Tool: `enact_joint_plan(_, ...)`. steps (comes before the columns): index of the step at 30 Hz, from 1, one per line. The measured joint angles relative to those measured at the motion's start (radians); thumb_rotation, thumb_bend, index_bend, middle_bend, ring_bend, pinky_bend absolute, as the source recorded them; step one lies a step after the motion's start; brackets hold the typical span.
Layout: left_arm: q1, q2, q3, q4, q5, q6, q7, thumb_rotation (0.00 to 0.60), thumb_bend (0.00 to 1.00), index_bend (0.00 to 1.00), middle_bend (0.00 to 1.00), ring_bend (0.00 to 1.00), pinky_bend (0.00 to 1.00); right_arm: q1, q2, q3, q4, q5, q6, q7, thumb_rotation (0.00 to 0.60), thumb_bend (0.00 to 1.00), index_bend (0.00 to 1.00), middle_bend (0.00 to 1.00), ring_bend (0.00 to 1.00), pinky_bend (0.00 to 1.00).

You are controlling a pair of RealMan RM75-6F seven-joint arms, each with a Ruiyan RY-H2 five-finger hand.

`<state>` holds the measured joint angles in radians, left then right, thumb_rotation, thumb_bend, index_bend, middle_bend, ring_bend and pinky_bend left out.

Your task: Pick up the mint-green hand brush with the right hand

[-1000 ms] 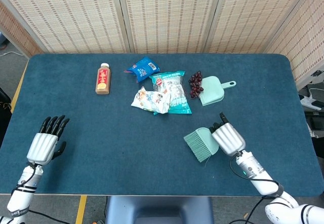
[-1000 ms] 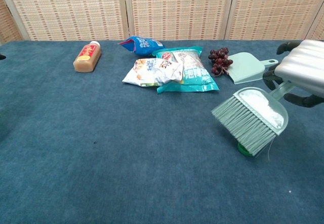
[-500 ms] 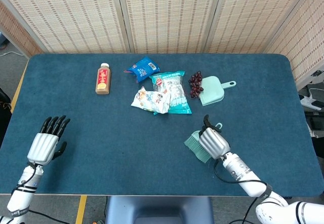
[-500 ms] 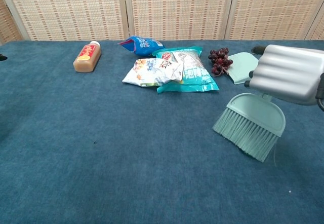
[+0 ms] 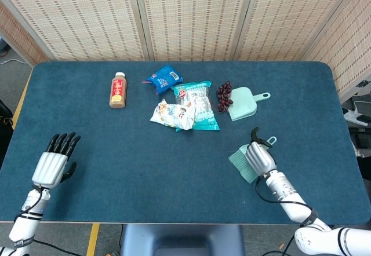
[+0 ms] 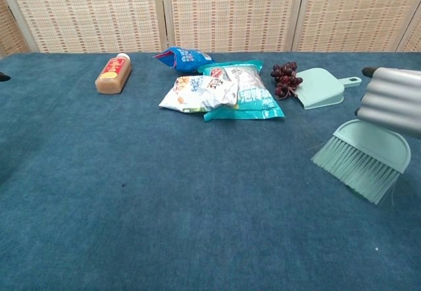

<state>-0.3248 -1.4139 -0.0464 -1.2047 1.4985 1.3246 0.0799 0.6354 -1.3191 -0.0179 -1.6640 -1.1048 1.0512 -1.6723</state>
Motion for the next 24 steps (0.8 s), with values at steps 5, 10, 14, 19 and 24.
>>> enact_joint_plan(5, -0.001, -0.006, -0.001, 0.005, -0.004, -0.005, 0.006, 0.6, 0.45, 0.0, 0.0, 0.0, 0.05, 0.002, 0.007, -0.016, 0.04, 0.017, 0.02, 0.017, 0.6, 0.55, 1.0, 0.9, 0.63, 0.21)
enact_joint_plan(10, -0.003, -0.012, -0.001, 0.011, -0.008, -0.012, 0.012, 0.6, 0.45, 0.0, 0.0, 0.0, 0.05, 0.003, 0.005, -0.028, 0.094, 0.049, 0.021, 0.034, 0.6, 0.55, 1.0, 0.9, 0.63, 0.21)
enact_joint_plan(14, -0.005, -0.017, -0.001, 0.016, -0.011, -0.018, 0.018, 0.6, 0.45, 0.0, 0.0, 0.0, 0.05, 0.003, -0.004, -0.038, 0.154, 0.081, 0.016, 0.058, 0.6, 0.55, 1.0, 0.9, 0.63, 0.21)
enact_joint_plan(19, -0.006, -0.024, 0.001, 0.02, -0.014, -0.025, 0.026, 0.6, 0.45, 0.0, 0.0, 0.0, 0.05, 0.004, -0.008, -0.045, 0.214, 0.109, 0.014, 0.097, 0.6, 0.55, 1.0, 0.91, 0.63, 0.21)
enact_joint_plan(24, -0.008, -0.03, 0.001, 0.026, -0.017, -0.03, 0.033, 0.6, 0.45, 0.0, 0.0, 0.0, 0.05, 0.001, 0.0, -0.051, 0.26, 0.136, 0.019, 0.119, 0.6, 0.55, 1.0, 0.9, 0.63, 0.21)
